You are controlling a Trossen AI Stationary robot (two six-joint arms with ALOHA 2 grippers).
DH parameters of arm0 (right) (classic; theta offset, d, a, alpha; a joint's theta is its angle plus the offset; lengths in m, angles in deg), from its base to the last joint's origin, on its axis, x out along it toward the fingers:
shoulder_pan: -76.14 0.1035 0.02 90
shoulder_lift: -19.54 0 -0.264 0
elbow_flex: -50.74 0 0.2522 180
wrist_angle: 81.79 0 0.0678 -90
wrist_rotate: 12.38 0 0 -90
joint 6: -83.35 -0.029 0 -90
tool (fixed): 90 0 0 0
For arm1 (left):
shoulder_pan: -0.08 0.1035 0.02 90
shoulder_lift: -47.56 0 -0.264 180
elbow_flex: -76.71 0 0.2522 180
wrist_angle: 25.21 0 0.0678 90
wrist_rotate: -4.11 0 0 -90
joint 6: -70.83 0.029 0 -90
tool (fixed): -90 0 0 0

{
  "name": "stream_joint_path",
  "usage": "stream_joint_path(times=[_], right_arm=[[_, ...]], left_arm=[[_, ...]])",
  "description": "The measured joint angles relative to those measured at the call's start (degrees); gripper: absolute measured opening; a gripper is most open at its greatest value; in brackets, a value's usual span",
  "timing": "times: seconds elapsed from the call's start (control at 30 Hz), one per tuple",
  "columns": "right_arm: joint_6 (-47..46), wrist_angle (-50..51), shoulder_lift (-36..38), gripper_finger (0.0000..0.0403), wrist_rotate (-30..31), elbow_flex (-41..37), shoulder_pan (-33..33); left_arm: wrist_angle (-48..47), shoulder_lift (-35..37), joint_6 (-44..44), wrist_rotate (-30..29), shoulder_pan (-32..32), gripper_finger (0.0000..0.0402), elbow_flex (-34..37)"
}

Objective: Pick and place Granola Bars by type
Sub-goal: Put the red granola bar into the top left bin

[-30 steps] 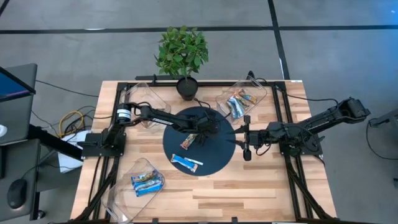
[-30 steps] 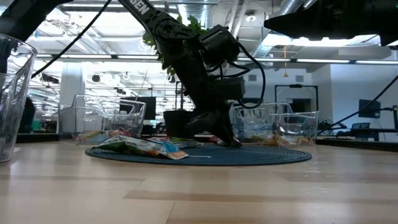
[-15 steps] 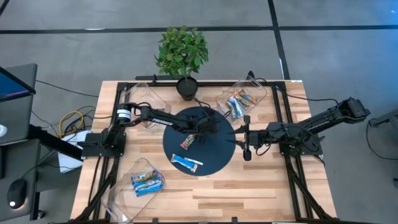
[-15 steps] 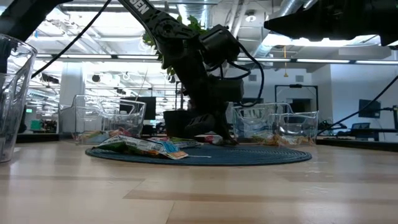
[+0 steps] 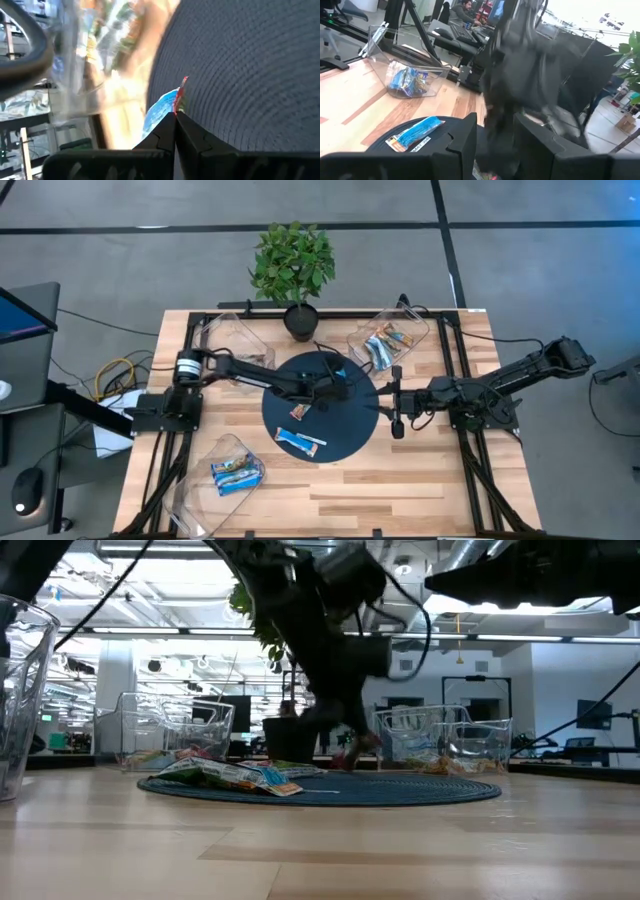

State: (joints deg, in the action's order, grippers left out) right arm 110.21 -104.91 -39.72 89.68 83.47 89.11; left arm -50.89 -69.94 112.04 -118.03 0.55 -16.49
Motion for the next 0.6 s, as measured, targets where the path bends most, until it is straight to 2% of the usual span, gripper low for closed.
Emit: stream_joint_path(times=[0.17, 0.6], right_arm=[[-0.5, 0.4, 0.0, 0.0122, 0.0, 0.0, 0.0], [-2.0, 0.7, 0.0, 0.0122, 0.0, 0.0, 0.0]], left_arm=[[-4.9, 5.4, -2.4, -2.6, -1.5, 0.0, 0.0], [-27.1, 23.0, -13.7, -12.9, -4.7, 0.0, 0.0]])
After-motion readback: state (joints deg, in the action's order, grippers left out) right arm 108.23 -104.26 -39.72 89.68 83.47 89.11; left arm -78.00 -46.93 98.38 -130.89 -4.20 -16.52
